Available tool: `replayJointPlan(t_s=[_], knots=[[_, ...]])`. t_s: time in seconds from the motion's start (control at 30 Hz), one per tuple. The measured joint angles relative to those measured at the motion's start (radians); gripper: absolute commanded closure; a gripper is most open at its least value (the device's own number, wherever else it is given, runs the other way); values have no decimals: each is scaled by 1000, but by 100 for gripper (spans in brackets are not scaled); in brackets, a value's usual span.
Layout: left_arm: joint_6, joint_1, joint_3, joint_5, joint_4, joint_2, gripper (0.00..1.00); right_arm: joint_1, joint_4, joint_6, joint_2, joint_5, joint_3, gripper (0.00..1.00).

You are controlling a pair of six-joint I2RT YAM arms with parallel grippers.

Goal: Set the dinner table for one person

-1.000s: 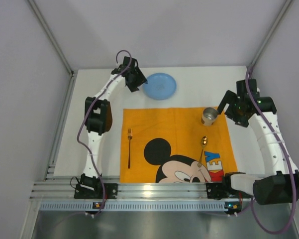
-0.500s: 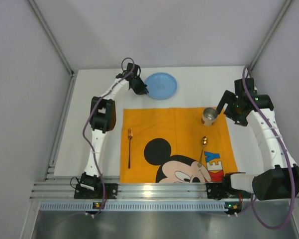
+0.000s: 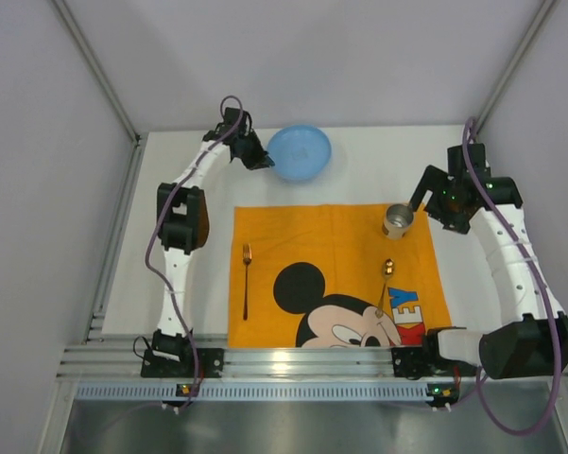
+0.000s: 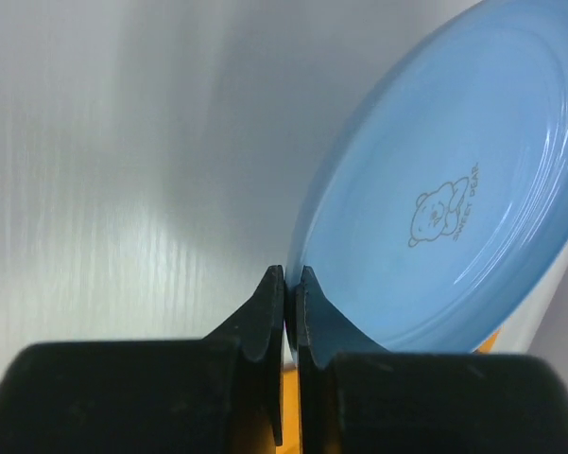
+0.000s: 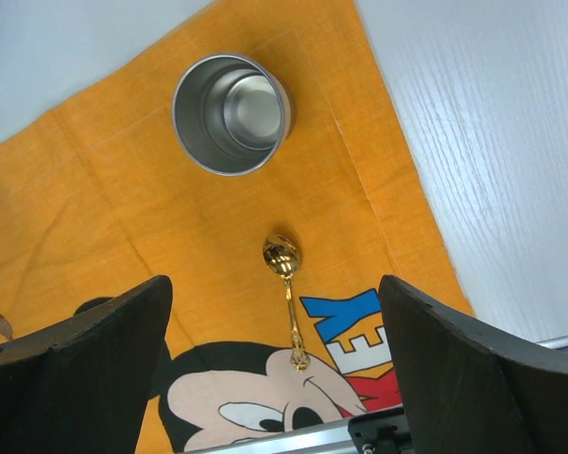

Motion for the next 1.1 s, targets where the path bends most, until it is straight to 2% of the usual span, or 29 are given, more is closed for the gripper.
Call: replayJointPlan(t_s=[0.1, 0.2, 0.3, 0.4, 0.53, 0.63, 0.9, 0.97, 1.03, 1.07, 1.1], knots=[[64, 2, -127, 17, -5, -155, 100, 1, 18, 0, 0, -21, 12, 10], [141, -19, -357, 18, -3, -399, 100, 1, 31, 1, -2, -39, 12, 10], [208, -83, -623, 7, 27, -651, 100, 3, 37, 3, -14, -56, 9, 9], [240, -178, -856, 2, 65, -822, 100, 8, 55, 9, -53, -71, -18, 9], [237, -291, -1109, -16, 92, -888, 100, 12, 56, 13, -119, -84, -57, 9], [219, -336, -1231, -54, 97, -883, 100, 14, 55, 16, -155, -87, -66, 9], [144, -435, -1268, -101, 204, -835, 100, 14, 43, 15, -212, -85, -71, 5], [131, -450, -1268, -116, 224, -826, 74, 14, 40, 13, -221, -85, -78, 0], [121, -460, -1260, -148, 221, -822, 37, 14, 33, 8, -228, -86, -87, 0], [123, -466, -1252, -172, 214, -822, 14, 14, 29, 8, -230, -86, -91, 0], [119, -471, -1239, -206, 208, -822, 2, 14, 26, 7, -232, -86, -94, 0]])
